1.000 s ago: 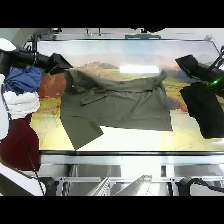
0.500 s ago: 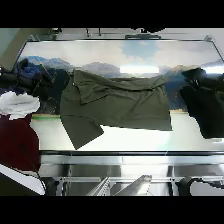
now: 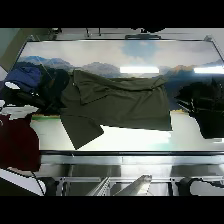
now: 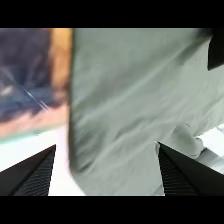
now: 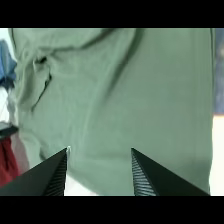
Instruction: Fold the shirts.
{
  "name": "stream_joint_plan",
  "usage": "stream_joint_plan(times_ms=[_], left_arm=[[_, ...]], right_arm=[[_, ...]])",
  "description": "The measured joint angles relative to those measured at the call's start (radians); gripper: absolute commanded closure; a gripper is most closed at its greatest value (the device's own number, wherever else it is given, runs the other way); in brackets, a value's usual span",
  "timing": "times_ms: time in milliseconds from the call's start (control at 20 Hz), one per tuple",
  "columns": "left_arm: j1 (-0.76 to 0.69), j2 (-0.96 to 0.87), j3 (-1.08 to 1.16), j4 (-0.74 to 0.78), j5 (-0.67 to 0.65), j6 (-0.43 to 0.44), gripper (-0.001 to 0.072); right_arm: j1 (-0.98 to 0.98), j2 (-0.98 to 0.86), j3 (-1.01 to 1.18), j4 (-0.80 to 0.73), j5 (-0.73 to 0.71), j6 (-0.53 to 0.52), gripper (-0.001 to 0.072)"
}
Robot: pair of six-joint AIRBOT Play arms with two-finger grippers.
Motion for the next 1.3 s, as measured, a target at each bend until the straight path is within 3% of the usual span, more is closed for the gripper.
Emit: stream_joint_plan(times_ms=[50,100,250,300,650,1150,1200,1250,1300], left_arm=[[-0.014,-0.012,-0.005,-0.015,-0.002,0.013,0.0022],[-0.026,-0.023,-0.009,-0.019,-0.005,0.021,0.0106],[-0.044,-0.050,-0.017,-0.011,-0.001,0.048,0.0638],[-0.045,-0.052,-0.019,0.006,0.005,0.058,0.0699],[-0.021,-0.013,-0.021,0.008,-0.011,0.090,0.0699],[-0.042,0.026,-0.021,-0.002,0.005,0.094,0.0699],[-0.042,0.026,-0.021,-0.003,0.005,0.094,0.0699],[-0.042,0.027,-0.021,-0.003,0.005,0.094,0.0699],[-0.042,0.027,-0.021,-0.003,0.005,0.095,0.0699]], right_arm=[[-0.002,0.000,-0.005,-0.006,0.008,-0.002,0.0282],[-0.005,0.000,-0.008,-0.011,0.016,-0.004,0.0281],[-0.024,0.000,-0.014,-0.041,0.043,-0.003,0.0282],[-0.033,0.000,-0.016,-0.074,0.054,0.012,0.0283],[-0.035,0.004,-0.100,-0.338,-0.006,0.152,0.0282],[0.179,-0.035,-0.172,-0.363,-0.132,0.182,0.0285],[0.190,-0.037,-0.173,-0.363,-0.136,0.185,0.0380],[0.197,-0.039,-0.175,-0.369,-0.147,0.185,0.0584],[0.202,-0.042,-0.177,-0.381,-0.156,0.185,0.0625]])
